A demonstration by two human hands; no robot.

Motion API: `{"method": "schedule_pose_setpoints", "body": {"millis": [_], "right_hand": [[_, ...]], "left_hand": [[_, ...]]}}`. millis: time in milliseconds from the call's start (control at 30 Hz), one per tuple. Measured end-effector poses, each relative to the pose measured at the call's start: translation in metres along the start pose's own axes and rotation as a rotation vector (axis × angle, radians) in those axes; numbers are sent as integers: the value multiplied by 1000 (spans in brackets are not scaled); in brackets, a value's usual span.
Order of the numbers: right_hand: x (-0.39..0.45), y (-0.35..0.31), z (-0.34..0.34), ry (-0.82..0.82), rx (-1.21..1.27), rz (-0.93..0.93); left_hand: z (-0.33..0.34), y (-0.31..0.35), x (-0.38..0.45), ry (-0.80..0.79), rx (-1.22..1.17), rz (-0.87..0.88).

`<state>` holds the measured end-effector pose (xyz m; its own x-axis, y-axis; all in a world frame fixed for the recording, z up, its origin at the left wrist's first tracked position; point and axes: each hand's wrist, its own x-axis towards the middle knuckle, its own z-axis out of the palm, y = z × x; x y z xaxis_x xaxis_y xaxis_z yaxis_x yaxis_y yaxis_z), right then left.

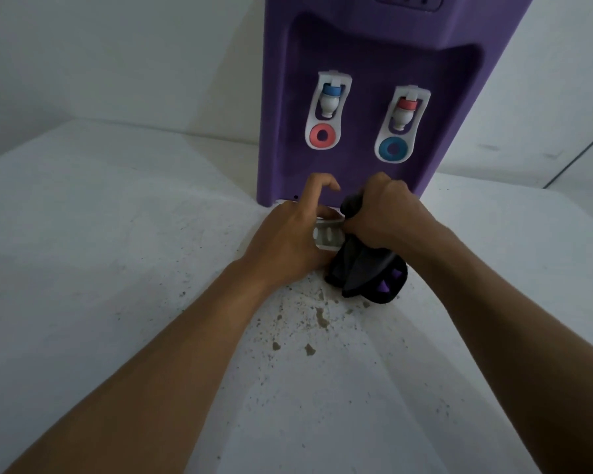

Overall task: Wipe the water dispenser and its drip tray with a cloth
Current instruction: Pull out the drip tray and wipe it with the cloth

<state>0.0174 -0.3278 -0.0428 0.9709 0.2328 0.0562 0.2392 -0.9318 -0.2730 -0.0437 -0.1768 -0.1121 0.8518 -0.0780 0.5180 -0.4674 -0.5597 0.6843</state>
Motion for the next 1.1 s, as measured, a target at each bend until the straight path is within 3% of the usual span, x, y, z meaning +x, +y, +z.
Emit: {"method": "schedule_pose_setpoints", "body": {"millis": [300,433,533,667,933,1100], "right_hand": [[-5,9,-17,-216,-21,-45],[-7,19,-37,-157,48,-17],[-11,22,-39,-67,223,3],[-19,11,-18,-71,433,28],[-28,-7,8,198,-11,-41],[-33,-16,8,226,-152,-59]], "left_hand": [[0,-3,0,-16,21,-29],[0,-1,0,-8,44,-19],[0,0,0,-1,30,-10],[0,-1,-1,22,66,-22],[2,3,0,43,86,12],[4,1,1,30,99,-9]]}}
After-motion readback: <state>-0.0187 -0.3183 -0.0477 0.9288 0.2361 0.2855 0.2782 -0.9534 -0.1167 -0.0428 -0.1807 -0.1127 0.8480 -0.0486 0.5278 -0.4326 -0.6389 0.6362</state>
